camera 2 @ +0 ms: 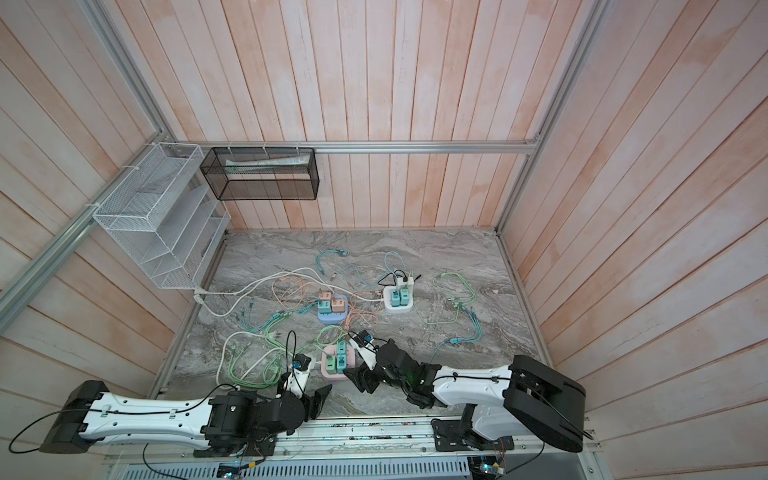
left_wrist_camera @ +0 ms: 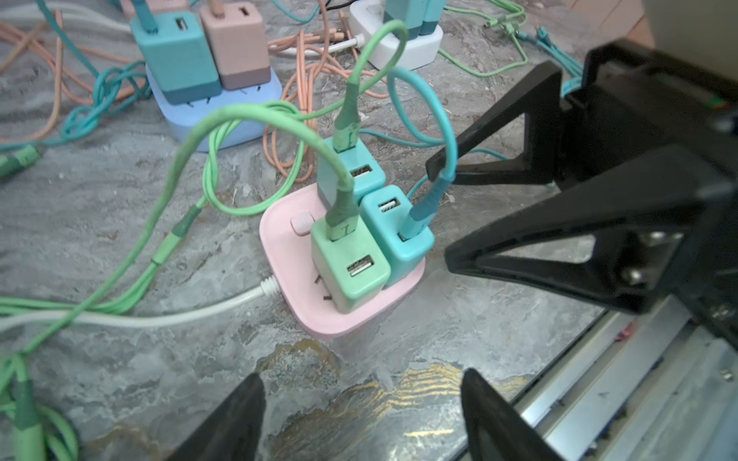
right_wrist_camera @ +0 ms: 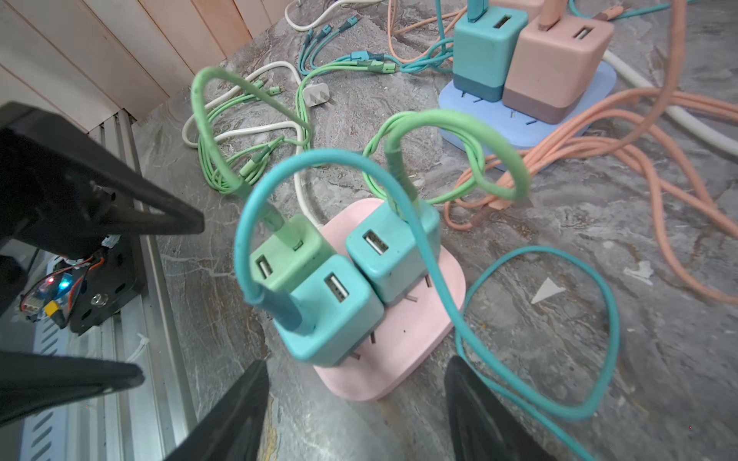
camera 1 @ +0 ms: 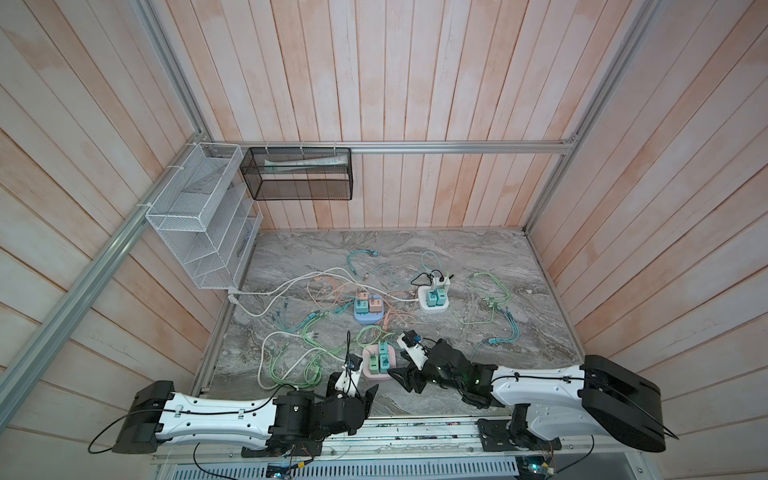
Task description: Pull the plug off the socket
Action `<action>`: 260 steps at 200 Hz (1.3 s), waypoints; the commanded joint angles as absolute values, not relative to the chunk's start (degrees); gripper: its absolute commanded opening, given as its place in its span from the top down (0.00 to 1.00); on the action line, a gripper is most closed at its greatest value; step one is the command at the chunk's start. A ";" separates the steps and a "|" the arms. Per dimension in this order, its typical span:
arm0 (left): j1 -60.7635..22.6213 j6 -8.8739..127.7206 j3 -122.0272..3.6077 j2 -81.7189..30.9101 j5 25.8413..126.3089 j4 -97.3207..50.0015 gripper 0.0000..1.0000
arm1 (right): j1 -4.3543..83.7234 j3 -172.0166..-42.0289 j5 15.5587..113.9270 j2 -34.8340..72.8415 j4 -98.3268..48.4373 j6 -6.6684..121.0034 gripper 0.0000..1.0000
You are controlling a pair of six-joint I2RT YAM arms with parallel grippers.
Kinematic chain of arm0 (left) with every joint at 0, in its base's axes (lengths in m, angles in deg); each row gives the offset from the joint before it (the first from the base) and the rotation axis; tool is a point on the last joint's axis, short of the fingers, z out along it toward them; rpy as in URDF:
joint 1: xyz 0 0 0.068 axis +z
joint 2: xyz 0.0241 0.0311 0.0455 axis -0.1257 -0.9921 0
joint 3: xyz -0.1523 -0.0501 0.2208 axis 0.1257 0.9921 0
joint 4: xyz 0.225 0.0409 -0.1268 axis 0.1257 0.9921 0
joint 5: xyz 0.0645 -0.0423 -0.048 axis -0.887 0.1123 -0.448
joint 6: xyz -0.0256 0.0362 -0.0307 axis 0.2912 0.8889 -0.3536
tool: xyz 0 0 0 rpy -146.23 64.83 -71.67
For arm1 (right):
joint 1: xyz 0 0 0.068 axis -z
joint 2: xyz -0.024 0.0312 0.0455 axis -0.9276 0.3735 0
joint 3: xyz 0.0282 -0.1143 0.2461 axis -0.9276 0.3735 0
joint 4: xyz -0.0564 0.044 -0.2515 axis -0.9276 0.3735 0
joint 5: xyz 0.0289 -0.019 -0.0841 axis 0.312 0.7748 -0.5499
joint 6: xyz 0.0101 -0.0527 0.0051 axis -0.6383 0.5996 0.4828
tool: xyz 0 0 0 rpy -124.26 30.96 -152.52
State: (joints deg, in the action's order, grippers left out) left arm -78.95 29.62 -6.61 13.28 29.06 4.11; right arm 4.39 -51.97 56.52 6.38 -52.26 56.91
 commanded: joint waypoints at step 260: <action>-55.71 50.33 -15.65 -17.22 59.10 -28.17 0.65 | 18.99 -42.78 63.64 0.30 -59.40 54.55 0.31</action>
